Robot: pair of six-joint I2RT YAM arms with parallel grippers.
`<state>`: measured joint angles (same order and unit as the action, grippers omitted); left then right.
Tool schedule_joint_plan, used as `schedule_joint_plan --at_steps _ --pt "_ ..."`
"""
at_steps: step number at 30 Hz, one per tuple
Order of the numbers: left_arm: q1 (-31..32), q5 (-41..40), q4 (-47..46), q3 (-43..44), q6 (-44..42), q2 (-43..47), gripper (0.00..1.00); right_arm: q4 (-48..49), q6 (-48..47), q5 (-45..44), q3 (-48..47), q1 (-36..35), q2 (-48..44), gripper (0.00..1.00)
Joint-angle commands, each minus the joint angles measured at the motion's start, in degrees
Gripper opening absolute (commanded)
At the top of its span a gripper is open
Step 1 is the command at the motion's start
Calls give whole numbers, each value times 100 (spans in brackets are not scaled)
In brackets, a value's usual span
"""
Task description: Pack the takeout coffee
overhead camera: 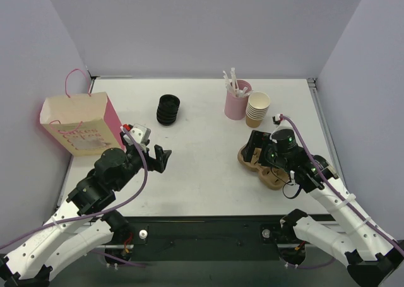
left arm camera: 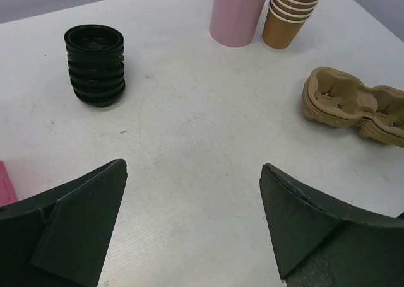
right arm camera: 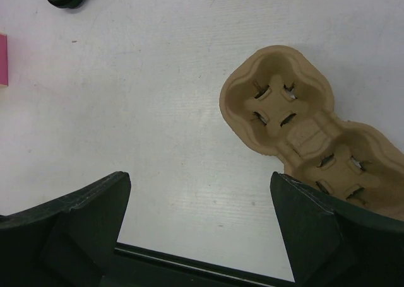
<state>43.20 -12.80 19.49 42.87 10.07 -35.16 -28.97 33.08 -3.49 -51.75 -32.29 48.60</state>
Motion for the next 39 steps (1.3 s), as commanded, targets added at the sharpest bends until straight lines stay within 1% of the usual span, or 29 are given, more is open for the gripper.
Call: schedule_joint_plan --at_steps 1,7,11,12,15,16,18,19,22,24,25,26,31,39 --pt "39 -82 -279 28 39 27 96 -100 111 -214 -108 13 -8 100" --pt "48 -135 -270 28 31 35 96 -117 129 -468 -257 13 88 99" --pt "66 -162 -270 19 31 53 96 -196 23 -1126 -529 30 193 97" --pt "66 -162 -279 19 31 44 96 -188 -168 -1476 -730 100 263 97" --pt "66 -153 -279 19 22 35 96 -126 -512 -2092 -1274 328 746 90" --pt "66 -153 -279 19 22 27 96 -118 -600 -2103 -1451 634 895 82" --pt "75 -162 -261 37 22 18 96 -57 -645 -1841 -1758 1065 1344 71" --pt "83 -162 -261 37 13 18 96 -12 -680 -1553 -2064 1398 1493 62" --pt "92 -179 -252 54 -4 35 96 120 -750 -1200 -2619 1795 2108 52" --pt "101 -170 -252 46 -5 44 96 120 -759 -1085 -2919 1954 2592 48" --pt "110 -179 -252 46 -5 44 96 137 -777 -1075 -3033 2007 2741 42" --pt "110 -179 -252 54 -13 53 96 146 -820 -1084 -3234 2086 3012 40" --pt "136 -118 -252 55 -5 53 96 278 -952 -803 -3658 2341 3848 37" --pt "154 -83 -252 55 -5 79 96 401 -1040 -276 -4167 2553 4658 35"
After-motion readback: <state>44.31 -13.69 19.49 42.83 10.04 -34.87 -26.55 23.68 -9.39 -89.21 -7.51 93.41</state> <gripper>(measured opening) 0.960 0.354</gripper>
